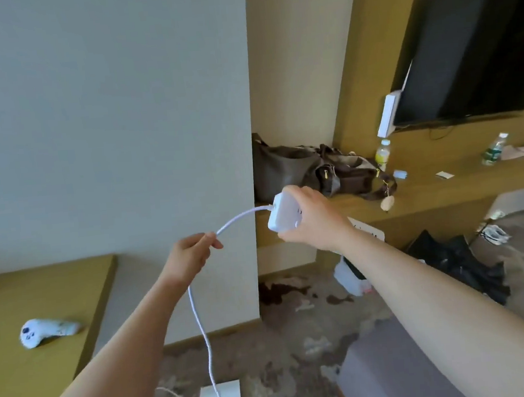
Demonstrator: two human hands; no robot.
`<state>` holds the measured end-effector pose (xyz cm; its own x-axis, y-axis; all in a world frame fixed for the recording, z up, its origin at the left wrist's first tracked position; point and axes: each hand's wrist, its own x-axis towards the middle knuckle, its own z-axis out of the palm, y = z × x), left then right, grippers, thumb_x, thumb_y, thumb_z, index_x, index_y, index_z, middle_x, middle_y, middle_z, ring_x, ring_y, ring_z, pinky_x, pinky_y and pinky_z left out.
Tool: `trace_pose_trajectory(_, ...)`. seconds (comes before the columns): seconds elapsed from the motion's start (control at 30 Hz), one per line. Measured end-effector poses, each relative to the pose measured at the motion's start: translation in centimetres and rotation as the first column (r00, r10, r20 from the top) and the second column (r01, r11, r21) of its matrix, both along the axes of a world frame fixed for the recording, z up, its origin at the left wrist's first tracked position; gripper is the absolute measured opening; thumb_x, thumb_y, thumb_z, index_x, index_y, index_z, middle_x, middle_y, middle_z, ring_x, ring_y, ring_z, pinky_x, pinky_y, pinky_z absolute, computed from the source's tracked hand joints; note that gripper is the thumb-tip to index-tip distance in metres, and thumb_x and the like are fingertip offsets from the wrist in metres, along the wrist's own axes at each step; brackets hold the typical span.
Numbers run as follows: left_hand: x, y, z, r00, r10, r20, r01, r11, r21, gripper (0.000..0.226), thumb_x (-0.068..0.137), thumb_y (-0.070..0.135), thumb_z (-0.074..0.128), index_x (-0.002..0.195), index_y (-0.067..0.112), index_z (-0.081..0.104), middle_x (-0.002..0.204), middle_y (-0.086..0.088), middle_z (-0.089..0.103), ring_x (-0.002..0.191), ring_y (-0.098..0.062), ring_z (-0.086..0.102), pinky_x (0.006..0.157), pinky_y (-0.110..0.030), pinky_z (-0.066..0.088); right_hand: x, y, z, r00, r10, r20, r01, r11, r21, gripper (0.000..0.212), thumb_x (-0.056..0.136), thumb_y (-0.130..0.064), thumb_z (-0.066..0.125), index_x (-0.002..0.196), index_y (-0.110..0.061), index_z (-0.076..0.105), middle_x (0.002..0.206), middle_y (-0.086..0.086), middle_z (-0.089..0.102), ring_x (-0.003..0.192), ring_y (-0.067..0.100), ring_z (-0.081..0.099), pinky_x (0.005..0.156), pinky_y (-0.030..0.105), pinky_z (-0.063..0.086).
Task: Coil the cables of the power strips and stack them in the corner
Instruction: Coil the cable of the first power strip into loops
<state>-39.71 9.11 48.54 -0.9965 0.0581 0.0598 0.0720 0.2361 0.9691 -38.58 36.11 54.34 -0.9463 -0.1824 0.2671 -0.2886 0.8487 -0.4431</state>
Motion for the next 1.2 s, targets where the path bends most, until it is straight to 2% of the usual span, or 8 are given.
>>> trace_pose_trajectory(0.13, -5.9, -0.6, 5.4, 0.974, 0.166, -0.155, -0.153, 0.984, 0.092, 0.029, 0.093, 0.028, 0.058, 0.067, 0.019, 0.068, 0.051, 0.006, 0.037, 0.049, -0.012, 0.030, 0.043, -0.021, 0.023, -5.5, -0.8, 3.7, 0.998, 0.038, -0.048, -0.043, 0.994, -0.104, 0.058, 0.065, -0.046, 0.075, 0.115, -0.038, 0.046, 0.112, -0.011, 0.051, 0.100, 0.013, 0.053, 0.081, 0.040, 0.053)
trace_pose_trajectory(0.23, -9.7, -1.5, 9.8, 0.912, 0.322, -0.255, -0.276, 0.940, 0.203, 0.030, 0.083, 0.041, 0.060, 0.061, 0.024, 0.069, 0.047, 0.011, 0.038, 0.045, -0.007, 0.032, 0.041, -0.019, 0.025, -10.0, -2.8, 6.8, 0.985, 0.082, -0.149, -0.117, 0.964, -0.239, 0.051, 0.063, -0.045, 0.075, 0.108, -0.041, 0.051, 0.106, -0.017, 0.058, 0.091, 0.003, 0.057, 0.073, 0.033, 0.050)
trace_pose_trajectory(0.37, -12.8, -3.3, 10.6, 0.859, 0.436, -0.268, -0.377, 0.894, 0.243, 0.031, 0.087, 0.038, 0.058, 0.062, 0.021, 0.065, 0.047, 0.011, 0.038, 0.044, -0.007, 0.032, 0.041, -0.018, 0.025, -15.8, -6.0, 7.5, 0.961, 0.197, -0.192, -0.251, 0.915, -0.317, 0.051, 0.060, -0.055, 0.072, 0.106, -0.043, 0.053, 0.105, -0.019, 0.061, 0.089, 0.001, 0.060, 0.073, 0.030, 0.051)
trace_pose_trajectory(0.53, -14.4, -5.9, 4.6, 0.794, 0.587, -0.157, -0.549, 0.804, 0.229, 0.033, 0.096, 0.029, 0.053, 0.069, 0.011, 0.063, 0.048, 0.007, 0.033, 0.045, -0.010, 0.026, 0.042, -0.022, 0.018, -24.4, -10.2, 3.0, 0.872, 0.466, -0.150, -0.489, 0.839, -0.238, 0.053, 0.060, -0.050, 0.075, 0.106, -0.038, 0.052, 0.101, -0.017, 0.059, 0.085, 0.002, 0.058, 0.070, 0.030, 0.050)
trace_pose_trajectory(0.67, -12.6, -6.3, -0.2, 0.630, 0.773, -0.073, -0.746, 0.629, 0.219, 0.036, 0.096, 0.031, 0.055, 0.073, 0.005, 0.065, 0.049, 0.004, 0.033, 0.045, -0.011, 0.026, 0.041, -0.021, 0.020, -28.6, -14.0, -1.4, 0.728, 0.684, -0.045, -0.674, 0.703, -0.229, 0.060, 0.054, -0.059, 0.070, 0.108, -0.041, 0.050, 0.102, -0.018, 0.058, 0.087, -0.003, 0.056, 0.066, 0.023, 0.042)
trace_pose_trajectory(0.77, -10.3, -5.6, -3.3, 0.504, 0.863, -0.015, -0.851, 0.500, 0.159, 0.039, 0.094, 0.036, 0.057, 0.071, 0.006, 0.066, 0.046, 0.006, 0.034, 0.042, -0.009, 0.027, 0.041, -0.019, 0.022, -30.0, -16.2, -4.2, 0.601, 0.798, 0.055, -0.778, 0.599, -0.191, 0.063, 0.058, -0.056, 0.074, 0.113, -0.038, 0.049, 0.105, -0.016, 0.056, 0.088, 0.005, 0.055, 0.068, 0.026, 0.042)
trace_pose_trajectory(1.03, -5.8, -2.4, -16.3, 0.289, 0.949, 0.128, -0.949, 0.301, -0.092, 0.042, 0.093, 0.046, 0.054, 0.066, 0.018, 0.070, 0.043, 0.011, 0.039, 0.042, -0.004, 0.034, 0.050, -0.029, 0.028, -29.5, -17.4, -17.1, 0.401, 0.883, 0.244, -0.886, 0.442, -0.142, 0.064, 0.062, -0.042, 0.079, 0.119, -0.031, 0.050, 0.108, -0.008, 0.056, 0.092, 0.017, 0.055, 0.073, 0.036, 0.049)
trace_pose_trajectory(1.2, -1.9, 1.6, -31.2, 0.266, 0.951, 0.157, -0.897, 0.304, -0.322, 0.032, 0.091, 0.039, 0.061, 0.064, 0.024, 0.071, 0.057, -0.008, 0.060, 0.053, -0.008, 0.049, 0.058, -0.036, 0.044, -28.2, -14.4, -33.1, 0.320, 0.866, 0.384, -0.930, 0.364, -0.044, 0.063, 0.064, -0.037, 0.080, 0.119, -0.033, 0.051, 0.108, -0.006, 0.055, 0.097, 0.019, 0.053, 0.073, 0.033, 0.046)
